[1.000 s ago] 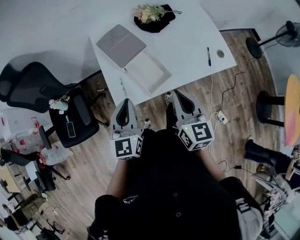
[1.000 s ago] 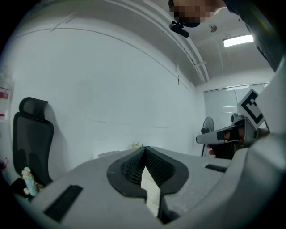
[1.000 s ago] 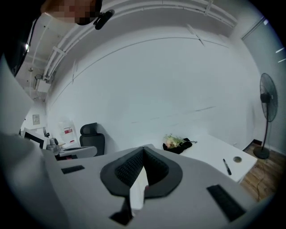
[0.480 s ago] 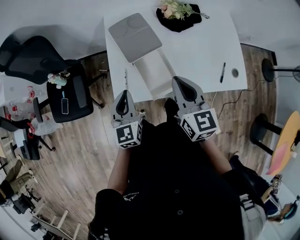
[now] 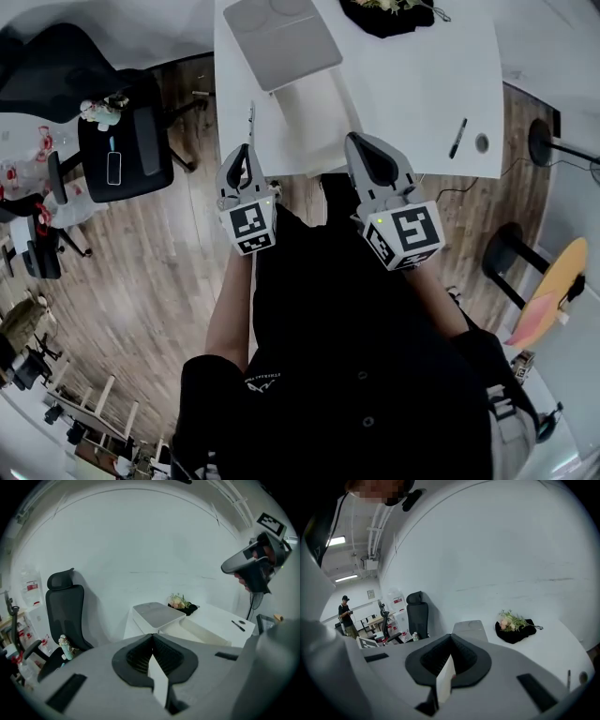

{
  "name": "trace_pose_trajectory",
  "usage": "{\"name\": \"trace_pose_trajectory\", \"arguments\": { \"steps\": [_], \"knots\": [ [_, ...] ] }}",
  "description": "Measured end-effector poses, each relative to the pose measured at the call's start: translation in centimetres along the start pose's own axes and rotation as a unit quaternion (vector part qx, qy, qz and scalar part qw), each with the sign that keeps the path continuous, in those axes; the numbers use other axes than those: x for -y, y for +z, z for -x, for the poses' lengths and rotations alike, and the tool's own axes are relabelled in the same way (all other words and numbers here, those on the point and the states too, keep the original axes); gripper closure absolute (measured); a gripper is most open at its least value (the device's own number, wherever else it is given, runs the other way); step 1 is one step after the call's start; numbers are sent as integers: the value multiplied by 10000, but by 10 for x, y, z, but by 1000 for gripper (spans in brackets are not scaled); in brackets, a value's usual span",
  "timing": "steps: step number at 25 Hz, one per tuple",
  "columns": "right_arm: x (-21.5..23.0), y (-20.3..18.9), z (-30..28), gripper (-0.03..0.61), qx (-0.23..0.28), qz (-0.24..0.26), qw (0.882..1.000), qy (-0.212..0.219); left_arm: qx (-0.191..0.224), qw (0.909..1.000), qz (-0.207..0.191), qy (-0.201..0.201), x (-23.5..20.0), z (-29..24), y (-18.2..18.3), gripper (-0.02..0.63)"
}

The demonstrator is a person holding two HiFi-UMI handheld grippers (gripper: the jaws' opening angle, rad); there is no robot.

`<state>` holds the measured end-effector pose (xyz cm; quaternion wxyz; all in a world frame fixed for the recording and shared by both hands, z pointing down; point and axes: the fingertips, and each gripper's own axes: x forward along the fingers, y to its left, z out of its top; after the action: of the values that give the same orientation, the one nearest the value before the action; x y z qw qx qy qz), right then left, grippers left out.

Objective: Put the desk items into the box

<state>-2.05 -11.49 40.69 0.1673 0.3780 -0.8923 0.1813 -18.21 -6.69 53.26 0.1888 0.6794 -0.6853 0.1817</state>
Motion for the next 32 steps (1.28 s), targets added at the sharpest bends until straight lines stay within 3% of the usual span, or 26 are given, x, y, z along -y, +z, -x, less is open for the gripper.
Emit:
{"name": "trace_pose_trajectory", "arguments": {
  "steps": [11,14,17,28,32],
  "knots": [
    [2,-33,-14,580,-496,-106,9987,-13,-839,9964,88,84,-9,-42,-61,602],
    [7,-37,-14,580,-551,-155,9983,-103,-1140,9934,128,35,-10,-54,-80,550],
    [12,-42,-14,580,-609,-183,9978,-175,-1378,9903,169,83,-12,-64,-96,546],
    [19,-52,-14,580,-694,-237,9965,-397,-1853,9825,130,-113,-14,-90,-136,546],
    [22,-54,-9,580,-687,-236,9963,-459,-1892,9819,98,25,-16,-90,-141,546]
  ]
}}
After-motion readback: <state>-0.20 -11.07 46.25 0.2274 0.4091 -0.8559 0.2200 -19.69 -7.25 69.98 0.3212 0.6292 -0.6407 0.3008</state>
